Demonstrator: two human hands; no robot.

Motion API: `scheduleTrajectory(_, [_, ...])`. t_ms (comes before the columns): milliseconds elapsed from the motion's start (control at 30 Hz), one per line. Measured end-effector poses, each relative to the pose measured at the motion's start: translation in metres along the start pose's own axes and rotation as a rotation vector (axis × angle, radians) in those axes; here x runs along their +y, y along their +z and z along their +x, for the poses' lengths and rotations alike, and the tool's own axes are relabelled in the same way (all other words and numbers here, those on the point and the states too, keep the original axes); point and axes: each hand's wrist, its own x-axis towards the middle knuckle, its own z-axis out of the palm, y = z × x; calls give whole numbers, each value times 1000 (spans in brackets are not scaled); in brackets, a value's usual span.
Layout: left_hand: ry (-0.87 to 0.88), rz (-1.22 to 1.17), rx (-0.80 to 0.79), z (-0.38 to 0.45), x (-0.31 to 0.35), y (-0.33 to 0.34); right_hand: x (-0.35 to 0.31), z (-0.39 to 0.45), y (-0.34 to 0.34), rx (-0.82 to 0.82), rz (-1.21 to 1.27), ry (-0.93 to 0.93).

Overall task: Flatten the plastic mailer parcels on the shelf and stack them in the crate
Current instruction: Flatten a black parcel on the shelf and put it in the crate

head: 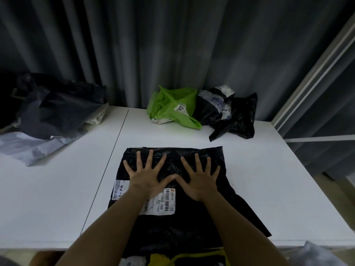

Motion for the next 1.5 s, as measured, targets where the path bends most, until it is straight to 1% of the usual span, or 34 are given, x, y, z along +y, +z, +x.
scheduleTrajectory(200, [5,-13,3,-1,0,0,7,2,-4,-34,27,5])
scheduleTrajectory(333, [-5,-10,18,-4,-8,-2,34,1,-12,-76,35,158])
scheduleTrajectory(400, [-38,-4,-3,-4,-16,-6,50,-3,-22,-118,-31,251])
scheduleTrajectory(433, [-55,5,-16,-6,-18,-8,54,-6,-28,-129,-96,264])
scheduleTrajectory(500, [-73,36,-27,-9,-22,-14,54,-9,-38,-100,-195,197])
scheduleTrajectory(567, [-45,63,-13,-18,-19,-20,43,-18,-44,-45,-142,79])
scheduleTrajectory(600, [-19,48,-12,-25,-16,-22,36,-26,-46,-56,-80,25])
scheduleTrajectory(667, [27,-5,-47,-46,-9,-24,21,-49,-46,-146,5,-64])
scheduleTrajectory(767, [69,-29,-160,-80,0,-17,9,-84,-35,-263,-11,-128])
scheduleTrajectory(800, [79,-24,-188,-96,1,-10,7,-100,-28,-281,-22,-132])
scheduleTrajectory(867, [101,-23,-181,-118,2,6,7,-121,-11,-274,-31,-126])
scheduleTrajectory(967, [118,5,-51,-125,-6,25,12,-133,14,-146,-42,-112])
scheduleTrajectory(1067, [133,41,64,-131,-12,36,12,-145,31,1,7,-97])
scheduleTrajectory(1167, [128,33,83,-132,-12,39,11,-147,37,94,-2,-80])
scheduleTrajectory(1367, [111,11,94,-132,-9,36,8,-144,36,145,33,-70])
scheduleTrajectory(1433, [82,11,140,-122,-9,25,6,-130,28,214,45,-72])
scheduleTrajectory(1500, [58,21,176,-105,-9,13,3,-110,19,237,33,-89])
